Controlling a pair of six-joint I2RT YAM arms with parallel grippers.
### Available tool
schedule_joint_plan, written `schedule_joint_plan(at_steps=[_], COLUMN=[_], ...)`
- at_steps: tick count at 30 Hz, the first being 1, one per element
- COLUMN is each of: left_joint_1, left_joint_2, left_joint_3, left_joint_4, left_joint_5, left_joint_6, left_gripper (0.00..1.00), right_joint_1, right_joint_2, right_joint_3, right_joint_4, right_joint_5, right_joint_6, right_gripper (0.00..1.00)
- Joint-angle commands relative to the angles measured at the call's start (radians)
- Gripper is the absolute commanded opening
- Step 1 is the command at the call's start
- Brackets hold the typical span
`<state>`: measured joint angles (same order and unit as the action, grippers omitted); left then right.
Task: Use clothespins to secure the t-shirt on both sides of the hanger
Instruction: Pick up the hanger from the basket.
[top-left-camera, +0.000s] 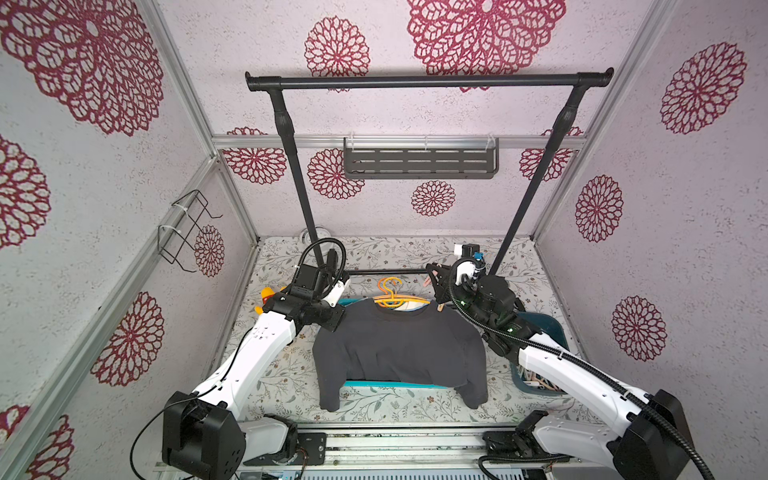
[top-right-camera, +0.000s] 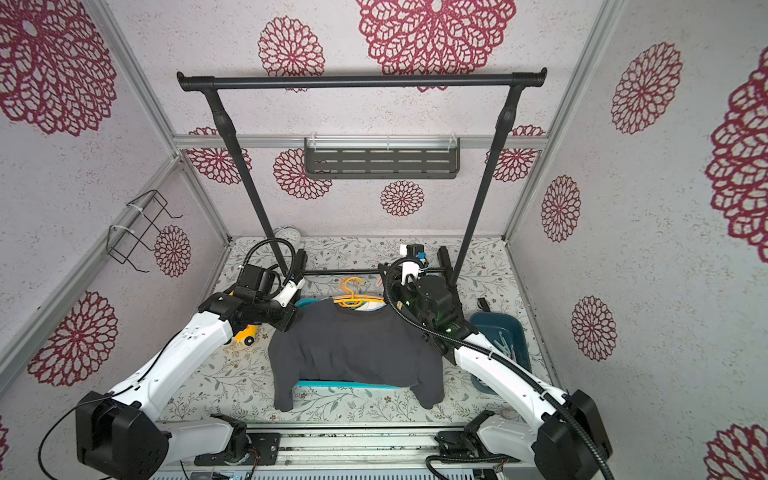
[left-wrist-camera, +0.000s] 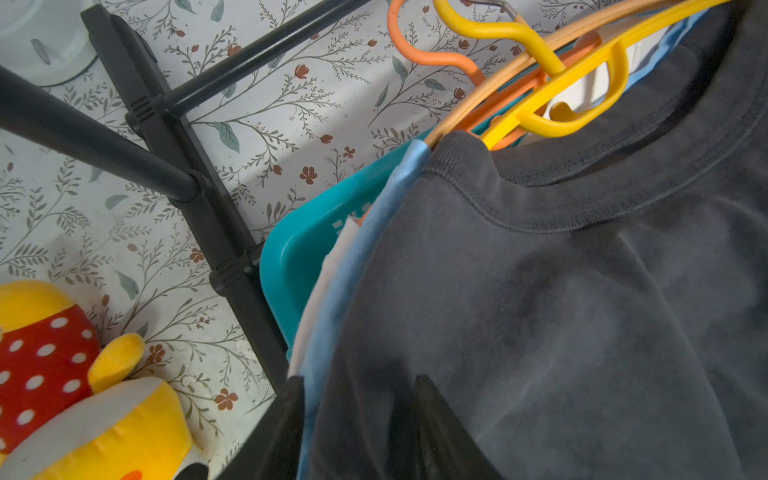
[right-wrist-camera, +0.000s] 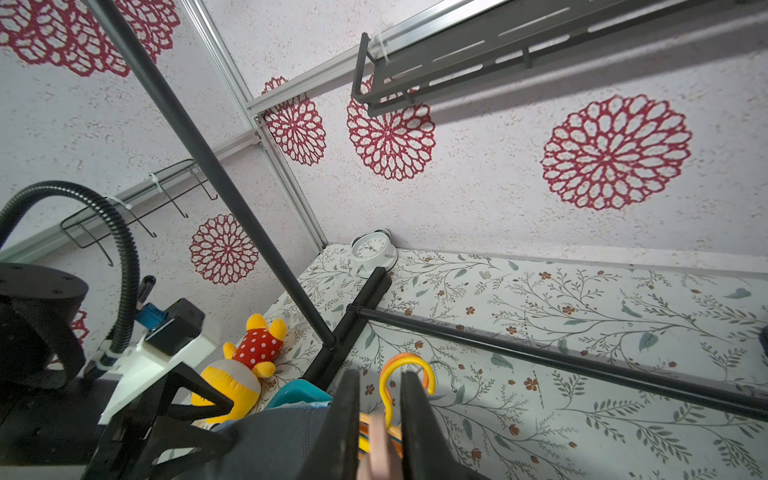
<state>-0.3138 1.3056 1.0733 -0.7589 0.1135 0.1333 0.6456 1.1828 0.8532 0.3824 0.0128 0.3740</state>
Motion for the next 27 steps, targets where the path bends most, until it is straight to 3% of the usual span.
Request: schedule_joint_plan(at_steps=[1, 10, 15, 22, 27], left_joint_1=[0.006, 0.005, 0.002, 0.001, -0.001], left_joint_2=[0.033, 0.075, 0.084, 0.121, 0.123], left_joint_3=[0.034, 0.018, -0.001, -0.010, -0.017], left_joint_4=[0.034, 0.042, 0.070, 0.078, 0.090], left_joint_5=[-0.024, 0.040, 0.008, 0.034, 0.040], left_joint_6=[0.024, 0.032, 0.054, 0.070, 0.073], left_gripper=[0.46, 0.48, 0.34, 0.41, 0.35], right_joint_1=[-0.001, -0.001, -0.001, -0.001, -0.001], right_joint_2=[0.009, 0.039, 0.046, 0.054, 0.052], right_joint_3=[0.016, 0.039, 0.058, 0.096, 0.112], right_joint_4=[0.016, 0.008, -0.005, -0.033, -0.055], right_joint_5=[-0.041, -0.075, -0.094, -0.118, -0.122], right_joint_6=[-0.031, -0.040, -0.066, -0.120, -0.155], right_gripper=[0.00, 0.00, 0.00, 0.00, 0.00])
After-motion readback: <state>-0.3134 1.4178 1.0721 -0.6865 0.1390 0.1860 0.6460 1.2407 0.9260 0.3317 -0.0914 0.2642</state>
